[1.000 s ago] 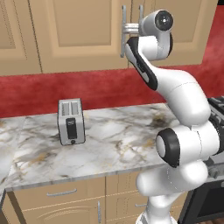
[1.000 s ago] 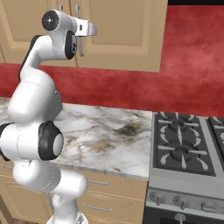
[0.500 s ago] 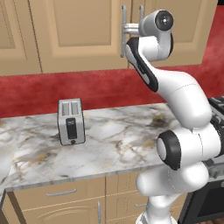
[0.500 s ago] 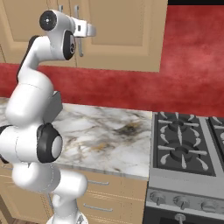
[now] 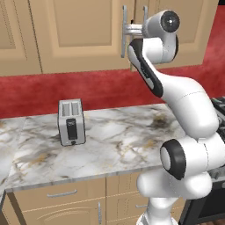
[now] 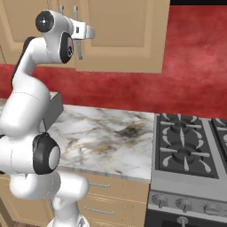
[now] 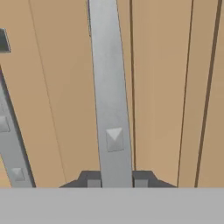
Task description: Open the cabinet, pick the kettle from the cabinet, and place it in the sink.
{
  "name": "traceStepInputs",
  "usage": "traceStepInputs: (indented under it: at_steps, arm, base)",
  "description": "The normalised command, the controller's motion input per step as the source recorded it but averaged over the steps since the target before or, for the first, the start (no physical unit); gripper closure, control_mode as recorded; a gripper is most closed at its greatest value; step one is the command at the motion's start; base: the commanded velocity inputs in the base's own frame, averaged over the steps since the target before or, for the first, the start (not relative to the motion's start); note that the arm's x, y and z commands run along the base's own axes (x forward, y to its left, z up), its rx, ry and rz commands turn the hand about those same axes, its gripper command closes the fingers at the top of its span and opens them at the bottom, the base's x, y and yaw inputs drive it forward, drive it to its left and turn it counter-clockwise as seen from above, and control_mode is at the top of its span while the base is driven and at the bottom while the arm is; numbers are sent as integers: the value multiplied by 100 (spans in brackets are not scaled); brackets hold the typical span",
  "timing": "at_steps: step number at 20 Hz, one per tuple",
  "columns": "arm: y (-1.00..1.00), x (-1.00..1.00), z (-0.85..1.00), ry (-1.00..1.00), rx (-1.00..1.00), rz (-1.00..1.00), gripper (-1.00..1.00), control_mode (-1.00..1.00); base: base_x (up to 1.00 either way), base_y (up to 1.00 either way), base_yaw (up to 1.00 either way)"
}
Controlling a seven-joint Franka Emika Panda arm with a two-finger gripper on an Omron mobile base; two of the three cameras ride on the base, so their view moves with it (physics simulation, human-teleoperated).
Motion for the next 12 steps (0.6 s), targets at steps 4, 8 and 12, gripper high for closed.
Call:
traceStepInputs:
  at_steps: [4, 8, 12]
  arm:
    - [-4, -43, -5, 0, 4, 11, 100, -100]
    - [-12, -48, -4, 0, 3, 15, 100, -100]
    - [-18, -51, -3, -1, 2, 17, 100, -100]
  base:
    - [0, 0, 0]
    - [0, 0, 0]
    - [0, 0, 0]
